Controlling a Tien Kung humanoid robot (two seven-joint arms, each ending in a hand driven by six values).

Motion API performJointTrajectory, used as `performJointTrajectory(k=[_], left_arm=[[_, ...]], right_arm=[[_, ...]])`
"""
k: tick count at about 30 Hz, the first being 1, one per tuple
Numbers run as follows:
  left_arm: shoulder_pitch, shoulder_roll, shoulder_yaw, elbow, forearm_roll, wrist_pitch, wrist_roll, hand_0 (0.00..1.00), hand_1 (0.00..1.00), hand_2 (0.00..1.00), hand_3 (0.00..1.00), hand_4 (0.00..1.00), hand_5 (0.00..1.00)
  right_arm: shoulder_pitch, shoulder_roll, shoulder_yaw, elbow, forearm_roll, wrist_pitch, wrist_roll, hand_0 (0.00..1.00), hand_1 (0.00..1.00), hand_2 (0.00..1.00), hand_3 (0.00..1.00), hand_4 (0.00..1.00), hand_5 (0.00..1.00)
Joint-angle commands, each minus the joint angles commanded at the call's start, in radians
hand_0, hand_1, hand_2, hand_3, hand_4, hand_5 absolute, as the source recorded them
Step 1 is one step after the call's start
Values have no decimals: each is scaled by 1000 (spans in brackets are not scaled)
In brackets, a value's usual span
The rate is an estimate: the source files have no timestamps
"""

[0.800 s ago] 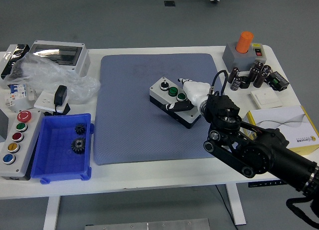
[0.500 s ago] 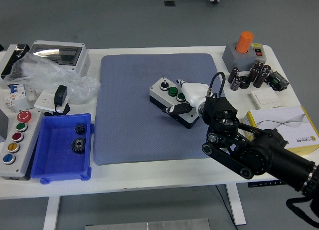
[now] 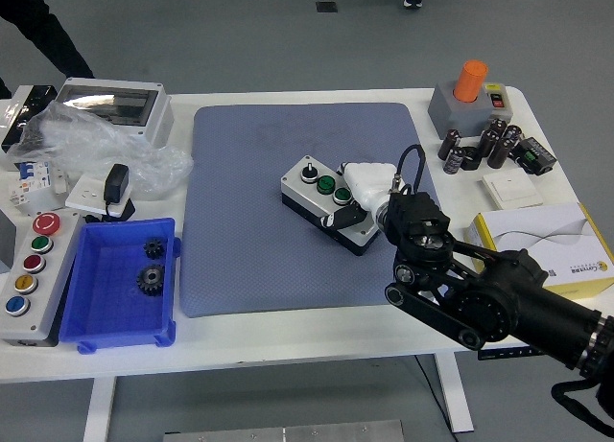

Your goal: Pick up the button,place it on the desk,press the button,press the button

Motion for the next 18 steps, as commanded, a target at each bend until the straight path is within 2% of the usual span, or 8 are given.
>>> performJointTrajectory(k=[3,4,9,10,12,18], left_arm=[[0,0,0,0,1,1,-1,670,694,699,818,907,486],[0,0,-1,0,1,2,-1,670,694,699,818,906,486],[0,-1,0,0,2,4,-3,670,694,699,818,906,486],[0,-1,0,0,2,4,-4,670,694,698,818,907,485],[0,-1,0,0,2,5,-4,670,694,698,818,907,485],[1,-2,-1,0,3,6,-5,670,694,698,817,907,485]], right_arm=[[2,-1,-8,-1,-6,-8,0,373,433,433,448,752,298],[2,-1,-9,-2,-8,-10,0,338,430,422,415,733,160],[2,-6,-16,2,-23,-34,0,338,430,422,415,733,160],[2,-7,-17,4,-24,-38,0,328,435,426,420,712,97],[4,-14,-20,9,-22,-50,3,328,435,426,420,712,97],[27,-54,-45,36,-4,-104,60,327,442,424,403,673,60]])
